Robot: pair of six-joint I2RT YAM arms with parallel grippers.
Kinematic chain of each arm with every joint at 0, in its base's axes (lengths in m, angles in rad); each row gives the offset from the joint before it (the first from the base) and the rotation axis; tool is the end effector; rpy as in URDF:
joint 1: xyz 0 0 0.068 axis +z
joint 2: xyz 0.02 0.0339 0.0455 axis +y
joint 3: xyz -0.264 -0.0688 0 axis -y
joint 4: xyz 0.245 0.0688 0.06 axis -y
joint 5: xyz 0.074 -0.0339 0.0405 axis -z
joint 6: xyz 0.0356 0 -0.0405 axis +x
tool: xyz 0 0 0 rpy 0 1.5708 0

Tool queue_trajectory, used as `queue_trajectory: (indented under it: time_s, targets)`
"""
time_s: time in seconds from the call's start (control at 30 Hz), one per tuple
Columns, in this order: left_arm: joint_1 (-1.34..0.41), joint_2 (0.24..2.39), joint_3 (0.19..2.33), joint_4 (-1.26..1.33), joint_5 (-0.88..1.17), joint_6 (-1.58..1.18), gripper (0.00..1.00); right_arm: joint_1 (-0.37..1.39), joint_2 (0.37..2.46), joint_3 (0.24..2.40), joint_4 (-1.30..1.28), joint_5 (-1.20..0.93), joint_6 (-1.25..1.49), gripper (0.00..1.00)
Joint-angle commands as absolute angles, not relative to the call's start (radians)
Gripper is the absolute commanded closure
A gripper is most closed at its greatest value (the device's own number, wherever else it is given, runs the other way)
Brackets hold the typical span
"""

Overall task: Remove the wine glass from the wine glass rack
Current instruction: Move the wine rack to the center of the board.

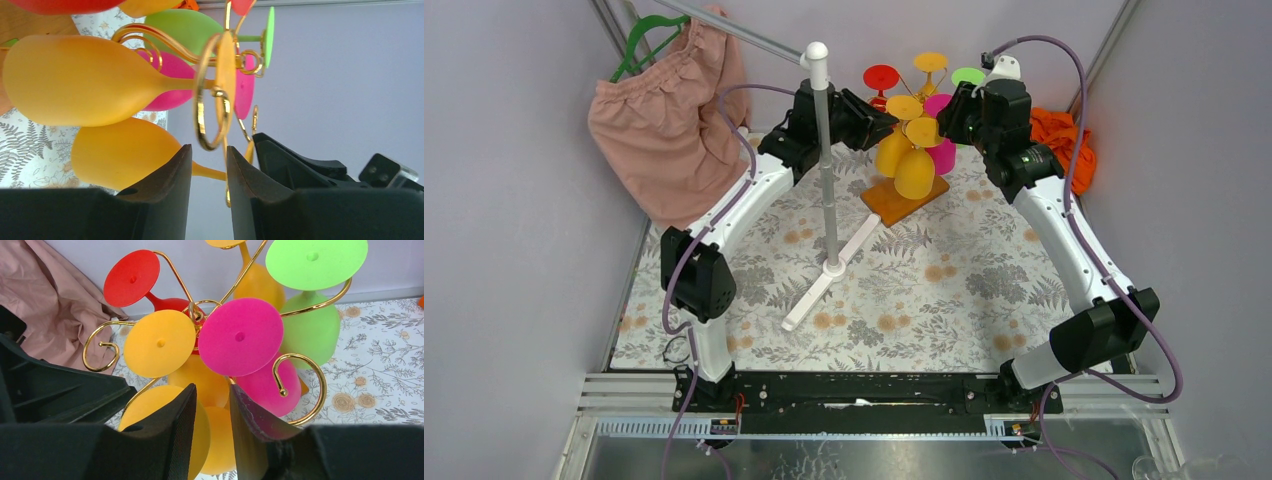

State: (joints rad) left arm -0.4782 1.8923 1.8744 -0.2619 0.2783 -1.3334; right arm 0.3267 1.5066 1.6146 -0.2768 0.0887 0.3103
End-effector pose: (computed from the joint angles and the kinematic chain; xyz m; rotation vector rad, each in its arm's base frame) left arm 0.3981 -0.2174 0.3897 -0.6758 2.0224 -1.4400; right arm 0.3307 0.1087 0.4446 0.0513 1.7541 0.3896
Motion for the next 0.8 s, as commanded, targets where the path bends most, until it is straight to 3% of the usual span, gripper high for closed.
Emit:
queue_trajectory:
  time_s: [0.0, 0.47, 0.77]
  targets:
    - [-0.495, 1.905, 1.817, -0.17, 0.243, -1.337, 0.62, 0.323, 1.511, 1.611, -0.231, 0.105, 0.305, 0.62]
    - [-0.497, 1.722, 1.38, 0.332, 0.163, -1.414, 0.57, 0.321, 1.529, 1.608, -0.223, 0.092, 0.307, 0.62]
    - [-0.417, 1.703, 1.27, 0.478, 0.186, -1.444, 0.55, 0.323, 1.543, 1.613, -0.229, 0.085, 0.308, 0.63]
